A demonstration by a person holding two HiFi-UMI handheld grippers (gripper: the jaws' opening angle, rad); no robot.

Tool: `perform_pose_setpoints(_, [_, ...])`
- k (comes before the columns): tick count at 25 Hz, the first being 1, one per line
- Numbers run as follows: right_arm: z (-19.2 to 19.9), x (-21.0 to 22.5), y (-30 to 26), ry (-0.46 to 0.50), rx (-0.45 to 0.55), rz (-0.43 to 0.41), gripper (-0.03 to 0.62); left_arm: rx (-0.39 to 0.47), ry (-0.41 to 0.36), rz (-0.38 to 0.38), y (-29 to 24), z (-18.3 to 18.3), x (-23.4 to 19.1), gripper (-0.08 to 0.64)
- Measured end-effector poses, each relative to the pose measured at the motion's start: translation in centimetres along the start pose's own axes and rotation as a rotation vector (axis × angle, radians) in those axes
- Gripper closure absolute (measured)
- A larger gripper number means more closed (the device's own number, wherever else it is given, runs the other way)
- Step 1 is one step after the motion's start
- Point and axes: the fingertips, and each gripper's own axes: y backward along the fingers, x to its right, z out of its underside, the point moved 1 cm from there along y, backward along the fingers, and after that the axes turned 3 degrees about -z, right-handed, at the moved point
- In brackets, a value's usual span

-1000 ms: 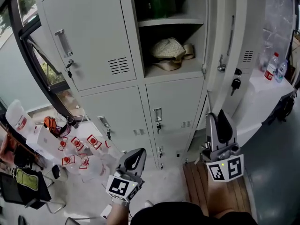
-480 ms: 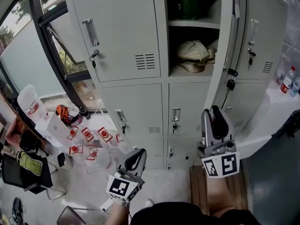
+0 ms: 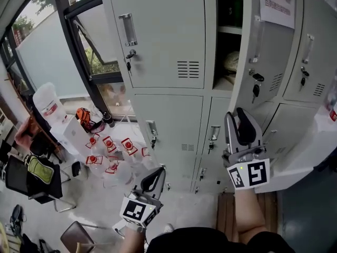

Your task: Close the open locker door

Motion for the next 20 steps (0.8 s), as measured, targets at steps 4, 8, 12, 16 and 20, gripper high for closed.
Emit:
perform_pose_setpoints(4, [0.7,-0.3,-2.2,-0.010,0.012,-0.040,0.476,0.000,-0.013,-0.038,0.4,0.2,-1.0,0.537])
perform_pose_setpoints(8, [1.6,0.1,-3.8,-0.031,0.019,-0.049,0.476,0.001,0.002,-0.070,0.6,0.1,-1.6,0.537])
perform_pose_setpoints(12, [2.7,1.1,-5.1,-0.036,0.018,-0.039,0.482,-0.018,-0.007,-0.100,1.2,0.8,-2.2,0.537])
perform_pose_setpoints(16, [3.8,1.7,-6.4,-0.091,0.016,-0.040,0.482,-0.035,-0.008,-0.131,1.6,1.5,-2.8,0.537])
perform_pose_setpoints(20, [5.1,2.4,-7.6,-0.114,0.010,-0.028,0.485,-0.016,-0.004,-0.148,1.5,1.1,-2.9,0.537])
